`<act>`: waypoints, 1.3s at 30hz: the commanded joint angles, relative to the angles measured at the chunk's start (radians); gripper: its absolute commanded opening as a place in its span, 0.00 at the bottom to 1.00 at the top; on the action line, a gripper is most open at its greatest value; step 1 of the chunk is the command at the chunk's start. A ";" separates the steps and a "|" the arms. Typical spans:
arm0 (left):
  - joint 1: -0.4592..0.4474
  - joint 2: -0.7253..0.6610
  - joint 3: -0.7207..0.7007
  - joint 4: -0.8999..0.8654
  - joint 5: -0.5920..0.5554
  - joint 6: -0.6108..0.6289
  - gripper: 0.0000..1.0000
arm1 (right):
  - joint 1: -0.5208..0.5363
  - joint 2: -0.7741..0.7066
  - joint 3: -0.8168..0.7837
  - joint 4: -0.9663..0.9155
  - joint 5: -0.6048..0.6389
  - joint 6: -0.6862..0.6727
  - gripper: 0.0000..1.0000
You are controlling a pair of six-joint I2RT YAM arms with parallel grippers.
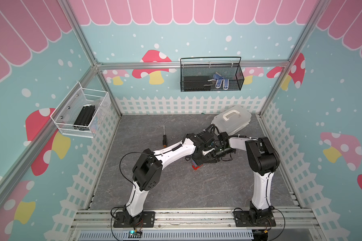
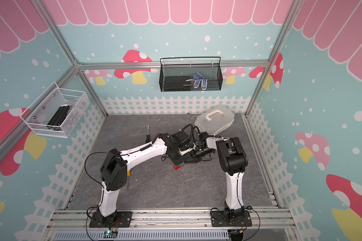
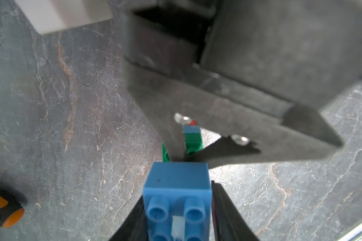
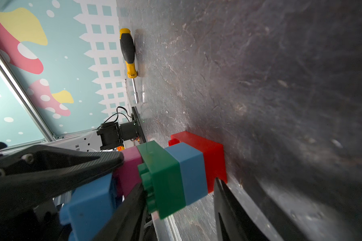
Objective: Assemble the number 5 with lego
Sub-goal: Assemble the lego brick with the lego brick.
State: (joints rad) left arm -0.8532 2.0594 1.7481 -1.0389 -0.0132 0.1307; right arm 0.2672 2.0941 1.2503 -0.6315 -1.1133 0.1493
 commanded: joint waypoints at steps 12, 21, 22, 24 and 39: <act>-0.032 0.021 0.004 -0.003 0.066 0.000 0.41 | -0.051 0.094 -0.043 0.009 0.050 -0.111 0.54; -0.032 0.015 0.001 -0.001 0.063 -0.006 0.38 | -0.072 0.096 -0.054 0.012 0.020 -0.145 0.54; -0.032 0.016 0.001 0.000 0.066 -0.008 0.38 | -0.077 0.098 -0.055 0.011 0.022 -0.148 0.54; -0.032 0.013 -0.001 -0.001 0.069 -0.011 0.38 | -0.081 0.099 -0.058 0.012 0.022 -0.158 0.54; -0.037 -0.016 -0.007 0.013 0.071 -0.023 0.38 | -0.094 0.104 -0.054 -0.039 -0.026 -0.259 0.57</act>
State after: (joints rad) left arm -0.8715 2.0613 1.7462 -0.9943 0.0132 0.1116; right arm 0.1936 2.1490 1.2087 -0.6590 -1.2518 -0.0315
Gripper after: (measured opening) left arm 0.379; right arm 0.571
